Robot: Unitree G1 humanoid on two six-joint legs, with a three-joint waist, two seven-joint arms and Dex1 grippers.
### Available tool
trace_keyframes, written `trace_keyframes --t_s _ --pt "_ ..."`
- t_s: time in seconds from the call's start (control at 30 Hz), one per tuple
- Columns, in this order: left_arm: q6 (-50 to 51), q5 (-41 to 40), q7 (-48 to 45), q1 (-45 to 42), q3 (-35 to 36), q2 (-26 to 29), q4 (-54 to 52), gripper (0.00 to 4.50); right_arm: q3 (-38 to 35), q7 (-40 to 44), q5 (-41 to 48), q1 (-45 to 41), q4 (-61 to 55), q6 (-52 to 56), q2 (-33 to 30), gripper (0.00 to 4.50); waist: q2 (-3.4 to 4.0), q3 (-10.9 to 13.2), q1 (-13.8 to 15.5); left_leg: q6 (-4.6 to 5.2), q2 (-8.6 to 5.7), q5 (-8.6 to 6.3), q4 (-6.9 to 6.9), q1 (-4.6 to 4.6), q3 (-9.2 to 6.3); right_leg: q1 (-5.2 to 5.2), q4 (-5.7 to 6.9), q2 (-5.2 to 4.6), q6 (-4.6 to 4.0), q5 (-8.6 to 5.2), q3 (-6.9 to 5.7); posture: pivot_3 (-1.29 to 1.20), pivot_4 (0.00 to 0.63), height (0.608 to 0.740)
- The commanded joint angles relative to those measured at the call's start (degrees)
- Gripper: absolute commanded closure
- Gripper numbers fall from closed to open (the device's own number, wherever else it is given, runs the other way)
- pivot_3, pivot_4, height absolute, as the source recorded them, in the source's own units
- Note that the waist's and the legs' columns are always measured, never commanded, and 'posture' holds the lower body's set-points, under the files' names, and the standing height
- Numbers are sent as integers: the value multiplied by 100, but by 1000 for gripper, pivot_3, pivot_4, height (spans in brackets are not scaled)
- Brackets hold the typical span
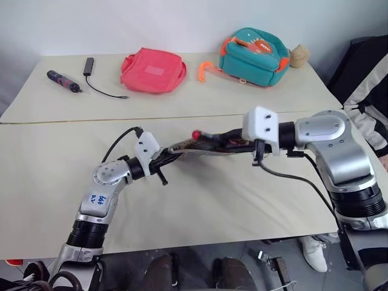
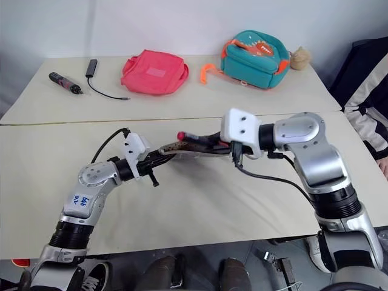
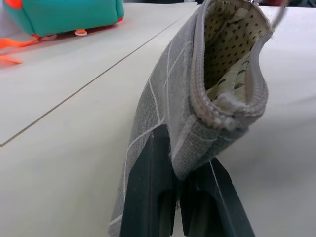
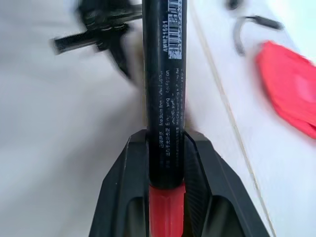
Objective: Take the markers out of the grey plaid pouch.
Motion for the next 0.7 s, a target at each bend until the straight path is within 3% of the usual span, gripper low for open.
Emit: trace_keyframes --t_s 0.03,0.17,0.23,0.6,0.7 --pt "-220 17 85 50 294 141 7 4500 -634 -474 -205 253 672 50 -569 3931 0 0 61 2 0 -1 0 0 -1 1 -2 0 0 0 1 0 150 740" --pt "-347 48 81 128 331 209 67 4500 -629 -876 -707 610 1245 -252 -1104 3931 1 0 96 6 -4 -4 -2 -1 6 -3 -26 -4 0 0 0 0 150 740" --pt "-396 49 70 177 313 193 74 4500 -598 -1486 -1156 713 1734 -66 -1248 3931 1 0 91 5 -3 -4 -3 -1 11 -6 -25 -3 0 0 -1 0 150 740" --pt "-477 118 98 116 195 91 105 4500 -258 -1698 -1149 1490 1664 615 -973 3931 1 0 86 4 1 -3 0 1 20 -8 -21 0 3 1 3 0 150 740" --pt "-466 123 102 138 207 107 69 4500 -254 -1649 -1052 1437 1634 753 -921 2941 1 0 89 4 2 -4 0 1 18 -7 -22 0 3 1 3 0 150 740"
